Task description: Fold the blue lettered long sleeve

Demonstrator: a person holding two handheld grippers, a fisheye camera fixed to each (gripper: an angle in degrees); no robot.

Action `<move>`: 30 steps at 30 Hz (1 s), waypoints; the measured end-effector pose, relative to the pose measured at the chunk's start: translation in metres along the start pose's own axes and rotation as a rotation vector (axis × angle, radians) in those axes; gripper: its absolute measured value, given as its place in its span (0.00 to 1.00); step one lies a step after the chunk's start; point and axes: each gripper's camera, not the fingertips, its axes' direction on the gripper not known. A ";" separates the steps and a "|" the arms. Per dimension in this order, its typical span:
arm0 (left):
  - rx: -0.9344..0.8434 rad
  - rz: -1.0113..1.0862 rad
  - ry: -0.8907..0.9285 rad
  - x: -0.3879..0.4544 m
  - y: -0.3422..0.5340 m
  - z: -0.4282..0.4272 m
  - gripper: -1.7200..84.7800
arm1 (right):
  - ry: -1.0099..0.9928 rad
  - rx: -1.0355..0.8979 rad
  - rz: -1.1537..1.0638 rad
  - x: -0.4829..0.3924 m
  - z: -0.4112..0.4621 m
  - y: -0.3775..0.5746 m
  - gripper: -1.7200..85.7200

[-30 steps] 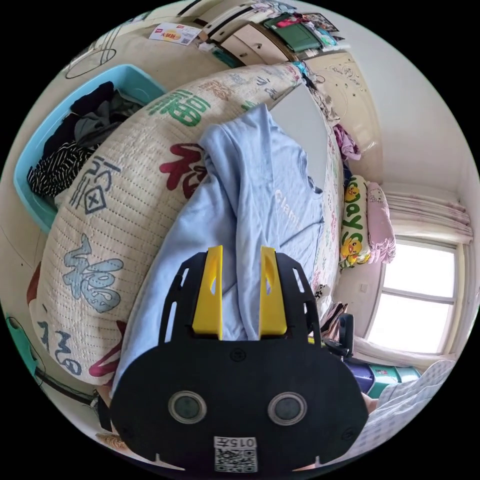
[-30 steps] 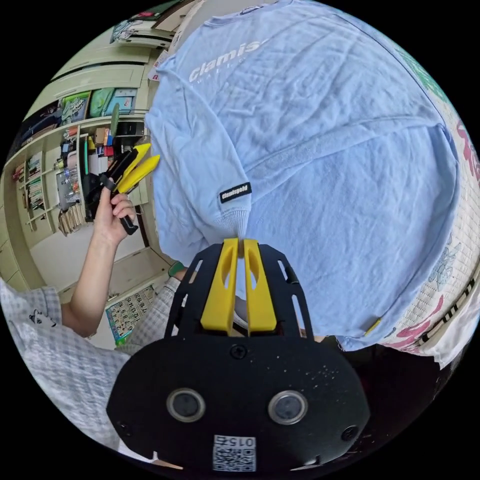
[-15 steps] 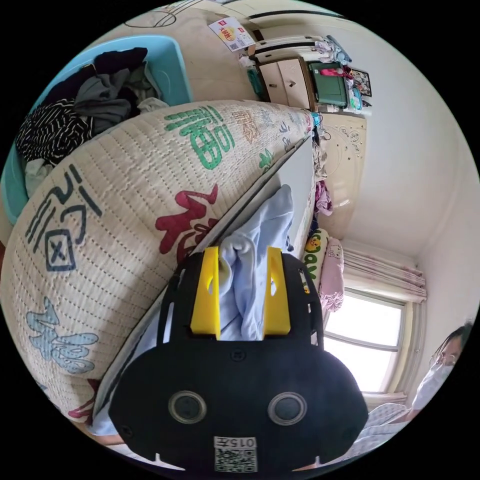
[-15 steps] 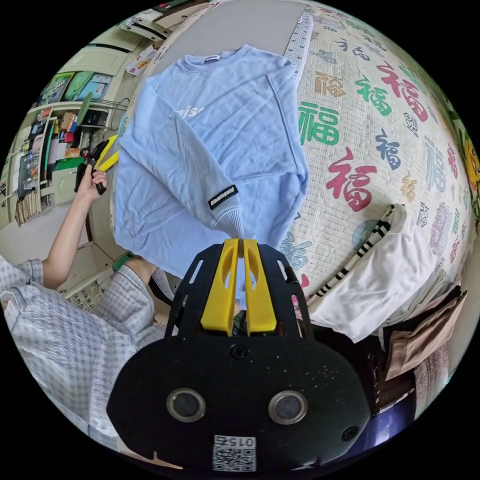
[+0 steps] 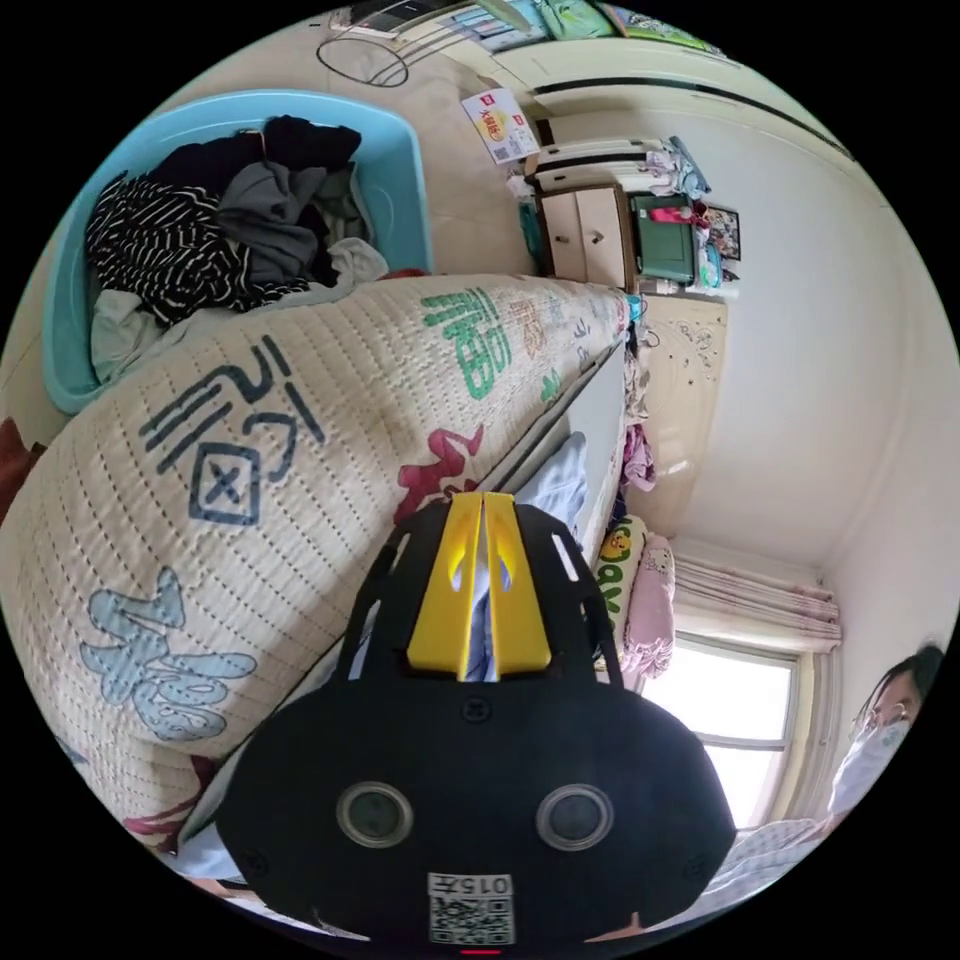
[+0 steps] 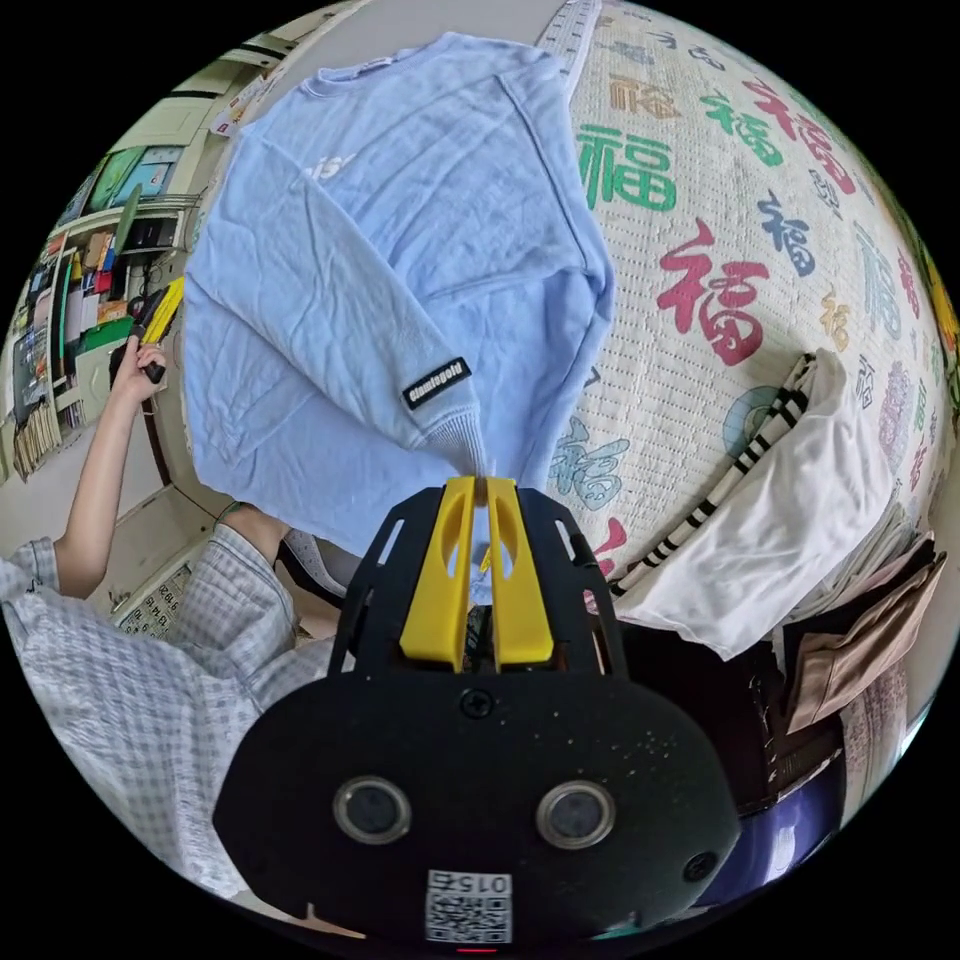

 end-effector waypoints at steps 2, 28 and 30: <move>-0.057 0.050 0.032 0.006 -0.003 -0.011 0.07 | 0.015 0.006 0.057 0.009 -0.002 0.007 0.07; -0.142 0.146 0.014 -0.077 -0.005 0.036 0.01 | 0.081 0.243 -0.449 -0.340 -0.142 -0.358 0.05; -0.113 0.157 0.029 -0.084 -0.003 0.037 0.01 | 0.144 0.265 -0.476 -0.355 -0.145 -0.355 0.04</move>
